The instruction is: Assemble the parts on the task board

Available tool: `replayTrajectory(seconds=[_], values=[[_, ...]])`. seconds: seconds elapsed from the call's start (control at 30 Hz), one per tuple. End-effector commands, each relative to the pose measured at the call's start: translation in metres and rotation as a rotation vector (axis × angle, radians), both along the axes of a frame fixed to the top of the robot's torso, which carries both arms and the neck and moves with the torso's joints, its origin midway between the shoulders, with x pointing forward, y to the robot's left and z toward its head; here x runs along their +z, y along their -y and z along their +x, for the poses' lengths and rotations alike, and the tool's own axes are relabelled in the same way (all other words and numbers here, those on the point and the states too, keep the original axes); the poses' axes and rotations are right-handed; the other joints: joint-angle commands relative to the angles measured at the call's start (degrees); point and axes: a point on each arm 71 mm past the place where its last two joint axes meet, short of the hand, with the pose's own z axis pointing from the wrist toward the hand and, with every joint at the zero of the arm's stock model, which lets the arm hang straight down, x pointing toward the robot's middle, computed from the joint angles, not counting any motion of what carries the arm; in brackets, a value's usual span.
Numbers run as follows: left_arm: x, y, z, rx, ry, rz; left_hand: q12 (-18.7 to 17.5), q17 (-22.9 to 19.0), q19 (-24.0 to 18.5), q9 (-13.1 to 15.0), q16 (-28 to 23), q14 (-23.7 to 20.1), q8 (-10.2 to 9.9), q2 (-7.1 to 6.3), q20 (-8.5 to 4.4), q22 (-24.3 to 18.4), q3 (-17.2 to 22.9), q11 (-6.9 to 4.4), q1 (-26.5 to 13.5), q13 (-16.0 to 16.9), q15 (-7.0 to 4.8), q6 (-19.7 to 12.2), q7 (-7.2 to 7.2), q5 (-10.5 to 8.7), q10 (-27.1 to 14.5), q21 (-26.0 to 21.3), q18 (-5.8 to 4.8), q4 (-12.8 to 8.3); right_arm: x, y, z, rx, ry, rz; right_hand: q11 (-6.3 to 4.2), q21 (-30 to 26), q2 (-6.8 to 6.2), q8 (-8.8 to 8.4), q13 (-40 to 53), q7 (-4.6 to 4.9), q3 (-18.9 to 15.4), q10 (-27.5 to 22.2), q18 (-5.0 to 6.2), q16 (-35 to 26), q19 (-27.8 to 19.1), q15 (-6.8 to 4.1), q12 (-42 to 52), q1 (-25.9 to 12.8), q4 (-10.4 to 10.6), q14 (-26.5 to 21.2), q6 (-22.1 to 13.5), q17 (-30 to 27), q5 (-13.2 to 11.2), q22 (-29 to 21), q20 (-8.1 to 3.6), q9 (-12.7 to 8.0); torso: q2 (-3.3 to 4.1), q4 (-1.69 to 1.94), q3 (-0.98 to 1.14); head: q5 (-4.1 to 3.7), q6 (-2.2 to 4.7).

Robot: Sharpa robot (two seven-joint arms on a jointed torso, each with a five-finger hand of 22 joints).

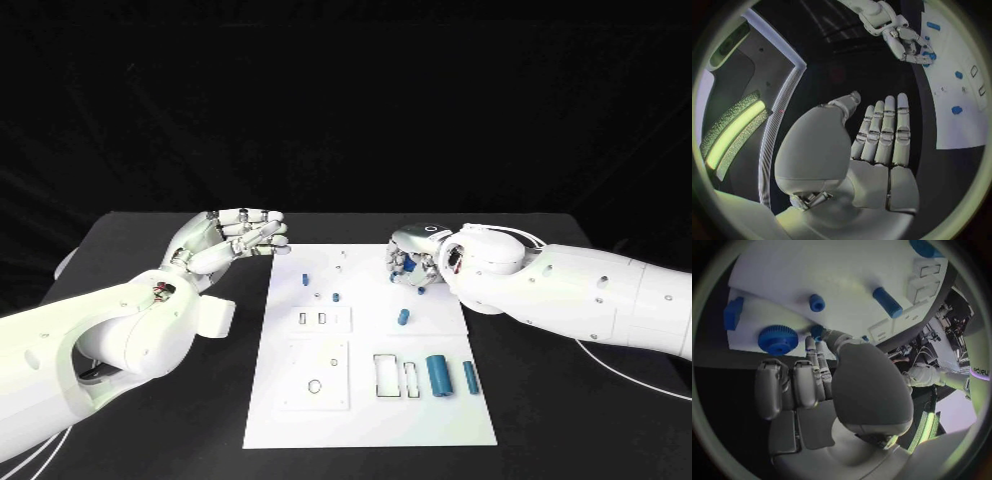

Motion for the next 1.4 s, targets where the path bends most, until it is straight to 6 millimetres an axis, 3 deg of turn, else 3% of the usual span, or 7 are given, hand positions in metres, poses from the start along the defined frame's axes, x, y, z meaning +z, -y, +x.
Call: replayTrajectory(seconds=[0.03, 0.43, 0.5, 0.77, 0.97, 1.2, 1.4], values=[[0.002, 0.002, 0.0, -0.019, 0.005, -0.008, -0.31, 0.08, -0.39, -0.05, -0.39, -0.37, -0.25, -0.19, 0.14, -0.07, 0.31, 0.14, -0.42, -0.03, -0.04, 0.04, 0.34, 0.2, 0.12, -0.06, 0.11, 0.01, -0.003, -0.002, -0.001, 0.01, -0.007, -0.016, 0.03, 0.52, 0.55, 0.22, 0.06, 0.03, 0.36, 0.37, -0.49, 0.31, 0.37, -0.19, 0.01, -0.17, 0.23, 3.13, 0.36, 0.1, -0.14, 0.37, 0.06, 0.15, 0.05, 0.04, -0.06, 0.08, -0.13], [0.002, 0.001, 0.0, -0.021, 0.001, -0.008, -0.37, 0.13, -0.4, -0.05, -0.41, -0.38, -0.25, -0.1, 0.15, -0.08, 0.43, 0.14, -0.42, -0.03, -0.04, 0.06, 0.34, 0.2, 0.15, -0.06, 0.12, -0.02, -0.006, -0.002, 0.001, -0.003, -0.024, -0.036, -0.09, 0.97, 1.28, 0.64, 0.13, -0.08, 1.38, 0.82, -0.58, 0.65, 0.49, -0.27, -0.04, 0.05, 0.28, 3.09, 0.93, 0.21, 0.34, 1.04, 0.03, 0.66, 0.12, 0.16, -0.14, -0.06, -0.27], [0.002, 0.001, 0.0, -0.022, 0.001, -0.008, -0.41, 0.17, -0.4, -0.05, -0.42, -0.38, -0.25, -0.04, 0.15, -0.08, 0.53, 0.14, -0.4, -0.02, -0.04, 0.06, 0.34, 0.19, 0.17, -0.05, 0.14, -0.07, -0.007, -0.002, 0.001, -0.006, -0.024, -0.043, -0.27, 1.37, 1.92, 1.09, 0.33, -0.16, 3.09, 1.7, -0.66, 0.99, 0.58, -0.45, 0.02, 1.24, -0.8, 3.06, 1.45, 0.34, -0.92, 1.65, -0.1, 1.24, 0.14, 0.19, -0.15, -0.04, -0.3], [0.002, 0.001, 0.001, -0.022, -0.003, -0.008, -0.47, 0.2, -0.42, -0.06, -0.46, -0.43, -0.26, -0.04, 0.16, -0.09, 0.61, 0.15, -0.38, -0.02, -0.04, 0.05, 0.36, 0.19, 0.17, -0.06, 0.14, -0.14, -0.005, -0.005, 0.001, -0.015, 0.012, -0.046, -0.48, 2.01, 1.98, 1.56, 0.67, -0.09, 5.45, 2.73, -0.8, 1.34, 0.79, -0.6, 0.02, 2.58, -3.17, 3.0, 1.84, 0.36, -0.76, 2.65, -0.27, 2.04, 0.07, 0.09, -0.21, -0.01, -0.4], [0.002, 0.001, 0.001, -0.023, -0.005, -0.008, -0.55, 0.24, -0.47, -0.07, -0.52, -0.51, -0.29, -0.02, 0.18, -0.1, 0.69, 0.18, -0.41, -0.03, -0.01, 0.01, 0.4, 0.19, 0.14, -0.07, 0.14, -0.18, 0.0, -0.01, 0.001, -0.022, 0.067, -0.023, -0.36, 2.04, 1.7, 1.77, 0.7, 0.0, 6.27, 2.58, -0.79, 1.39, 0.67, -0.5, -0.14, 2.0, -3.84, 2.93, 2.01, 0.16, 0.43, 2.72, -0.2, 2.47, 0.07, 0.11, -0.24, -0.05, -0.42], [0.001, 0.001, 0.002, -0.022, -0.006, -0.007, -0.55, 0.24, -0.47, -0.07, -0.52, -0.51, -0.29, -0.02, 0.18, -0.1, 0.69, 0.18, -0.41, -0.03, -0.01, 0.01, 0.4, 0.19, 0.14, -0.07, 0.14, -0.18, 0.012, -0.016, -0.001, -0.021, 0.191, 0.078, -0.34, 2.63, 1.4, 2.15, 0.94, 0.26, 7.97, 3.3, -0.93, 1.6, 0.93, -0.5, -0.03, 1.55, -5.8, 2.86, 2.36, 0.01, 4.11, 3.66, -0.2, 3.28, 0.05, 0.23, -0.27, 0.07, -0.23], [0.001, 0.0, 0.002, -0.017, -0.006, -0.007, -0.55, 0.24, -0.47, -0.07, -0.52, -0.51, -0.29, -0.02, 0.18, -0.1, 0.69, 0.18, -0.41, -0.03, -0.01, 0.01, 0.4, 0.19, 0.14, -0.07, 0.14, -0.18, 0.022, -0.026, -0.003, -0.014, 0.257, 0.14, -0.36, 2.9, 1.24, 2.25, 1.01, 0.27, 8.11, 3.52, -1.01, 1.66, 1.12, -0.51, 0.01, 1.27, -6.11, 2.86, 2.51, 0.0, 4.34, 4.08, -0.19, 3.45, 0.03, 0.22, -0.27, 0.23, -0.04]])
